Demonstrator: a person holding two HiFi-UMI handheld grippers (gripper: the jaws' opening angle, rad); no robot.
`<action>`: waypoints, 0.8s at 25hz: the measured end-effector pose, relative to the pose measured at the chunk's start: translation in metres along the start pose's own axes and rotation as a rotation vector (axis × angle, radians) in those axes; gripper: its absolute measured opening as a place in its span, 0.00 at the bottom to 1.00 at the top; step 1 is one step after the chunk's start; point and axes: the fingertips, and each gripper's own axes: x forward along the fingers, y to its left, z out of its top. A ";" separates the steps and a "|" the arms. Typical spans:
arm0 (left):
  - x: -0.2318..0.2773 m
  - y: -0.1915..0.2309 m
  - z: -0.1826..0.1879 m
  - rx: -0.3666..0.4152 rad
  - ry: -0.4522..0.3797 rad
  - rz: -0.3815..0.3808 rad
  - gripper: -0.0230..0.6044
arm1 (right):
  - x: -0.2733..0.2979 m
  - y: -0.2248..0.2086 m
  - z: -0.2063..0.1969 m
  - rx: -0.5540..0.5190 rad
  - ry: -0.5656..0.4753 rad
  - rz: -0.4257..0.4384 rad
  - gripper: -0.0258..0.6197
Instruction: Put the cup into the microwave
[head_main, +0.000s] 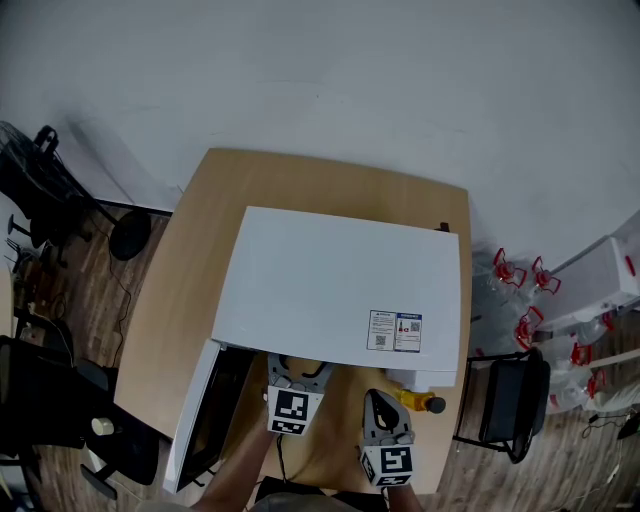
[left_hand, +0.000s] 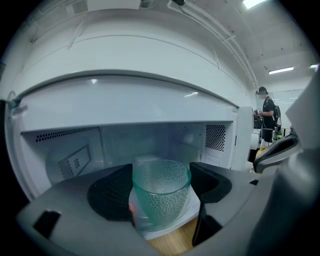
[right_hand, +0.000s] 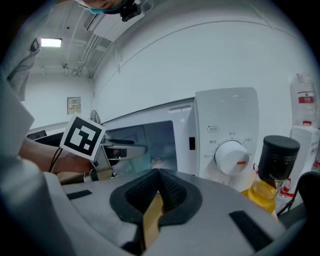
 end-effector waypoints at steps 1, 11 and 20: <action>0.001 0.000 0.000 0.002 -0.001 0.000 0.62 | 0.000 -0.001 -0.001 0.002 0.002 -0.002 0.07; 0.002 0.001 0.001 -0.014 -0.010 0.013 0.62 | -0.002 -0.004 -0.003 0.006 0.005 -0.002 0.07; -0.005 0.000 0.013 0.003 -0.022 0.031 0.62 | -0.007 -0.004 0.001 0.003 -0.009 0.011 0.07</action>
